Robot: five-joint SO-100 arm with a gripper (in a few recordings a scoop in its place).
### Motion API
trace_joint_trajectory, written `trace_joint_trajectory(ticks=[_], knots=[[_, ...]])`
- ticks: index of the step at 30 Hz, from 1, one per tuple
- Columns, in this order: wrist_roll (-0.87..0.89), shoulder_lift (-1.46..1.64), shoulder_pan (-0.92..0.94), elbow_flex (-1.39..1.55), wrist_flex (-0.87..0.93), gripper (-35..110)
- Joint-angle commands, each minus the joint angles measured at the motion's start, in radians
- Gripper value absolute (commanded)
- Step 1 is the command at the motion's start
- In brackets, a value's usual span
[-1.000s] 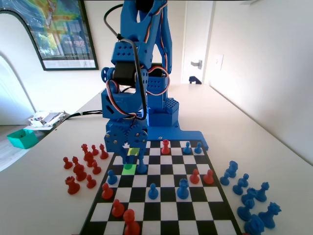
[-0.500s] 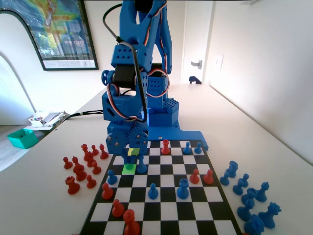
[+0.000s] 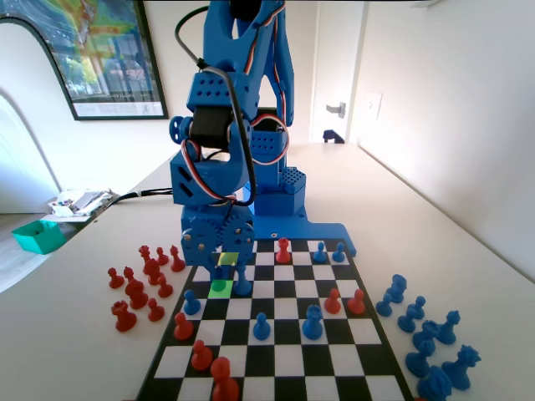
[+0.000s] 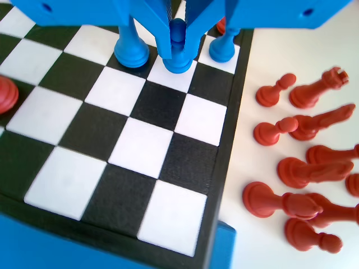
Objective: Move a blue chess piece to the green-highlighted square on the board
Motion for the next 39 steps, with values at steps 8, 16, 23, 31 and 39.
trace_joint_trajectory(ticks=[8, 16, 23, 31, 39], knots=[[-0.235, 0.060, 0.011, -0.043, 0.026, 1], [-0.308, 0.046, 0.011, -0.058, 0.023, 1], [-0.356, 0.025, 0.009, -0.046, -0.012, 1], [-0.402, 0.018, 0.012, -0.014, -0.041, 1], [-0.417, 0.015, 0.012, 0.026, -0.086, 3]])
